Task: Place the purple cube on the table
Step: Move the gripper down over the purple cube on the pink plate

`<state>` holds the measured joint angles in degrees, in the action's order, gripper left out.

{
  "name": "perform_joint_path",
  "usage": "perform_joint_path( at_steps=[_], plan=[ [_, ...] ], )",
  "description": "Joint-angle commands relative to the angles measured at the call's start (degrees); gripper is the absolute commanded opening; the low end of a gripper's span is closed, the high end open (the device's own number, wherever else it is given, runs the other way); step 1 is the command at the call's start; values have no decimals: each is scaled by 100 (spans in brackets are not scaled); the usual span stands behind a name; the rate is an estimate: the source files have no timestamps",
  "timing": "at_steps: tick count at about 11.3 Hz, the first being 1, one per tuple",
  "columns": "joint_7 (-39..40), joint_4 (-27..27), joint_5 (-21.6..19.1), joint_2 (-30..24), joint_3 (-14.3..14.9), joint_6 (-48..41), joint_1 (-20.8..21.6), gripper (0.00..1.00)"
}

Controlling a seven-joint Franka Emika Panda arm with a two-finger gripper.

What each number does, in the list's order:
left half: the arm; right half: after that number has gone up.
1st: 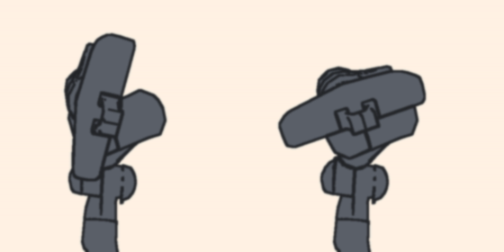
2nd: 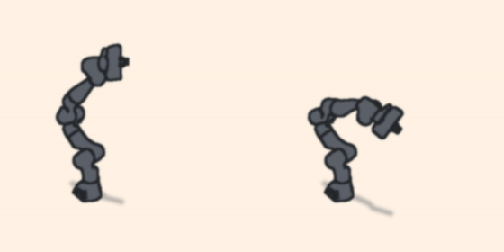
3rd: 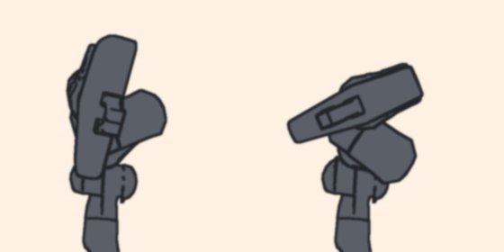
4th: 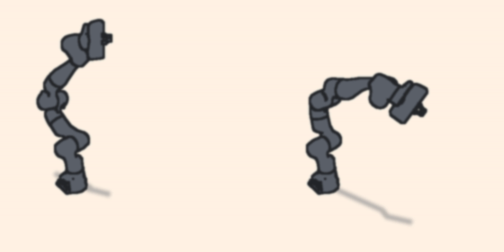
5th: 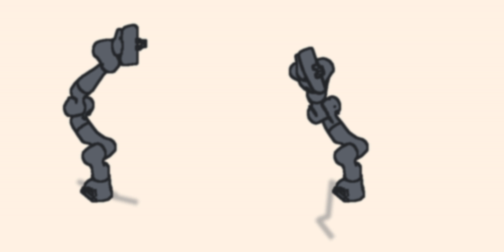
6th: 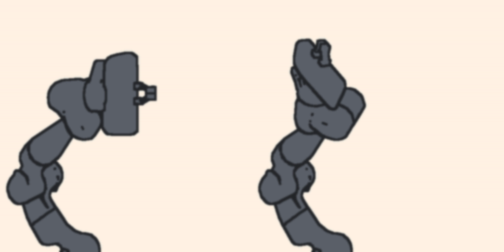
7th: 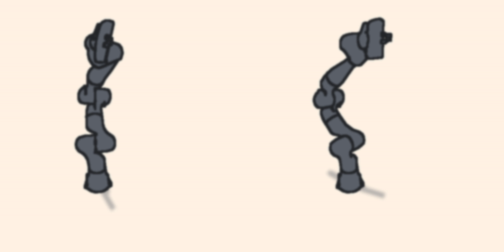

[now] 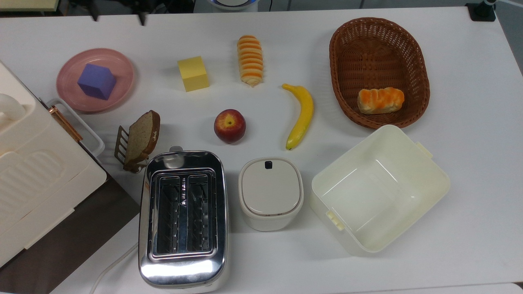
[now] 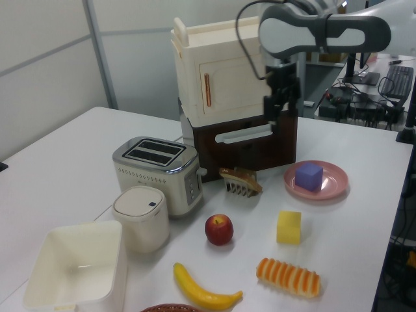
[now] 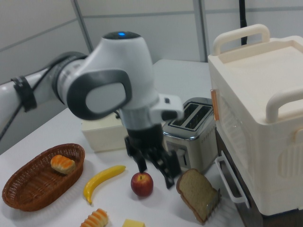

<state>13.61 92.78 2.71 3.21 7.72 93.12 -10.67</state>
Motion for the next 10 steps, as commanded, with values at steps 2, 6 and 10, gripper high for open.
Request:
perform_joint_path(
  at_steps=[2,6,10],
  plan=[
    [872,1843,228,-93,-7,2044,-1049,100],
    [784,2735,362,600,2,3763,-1254,100],
    [573,2666,362,831,2,3934,-1271,40]
  ],
)
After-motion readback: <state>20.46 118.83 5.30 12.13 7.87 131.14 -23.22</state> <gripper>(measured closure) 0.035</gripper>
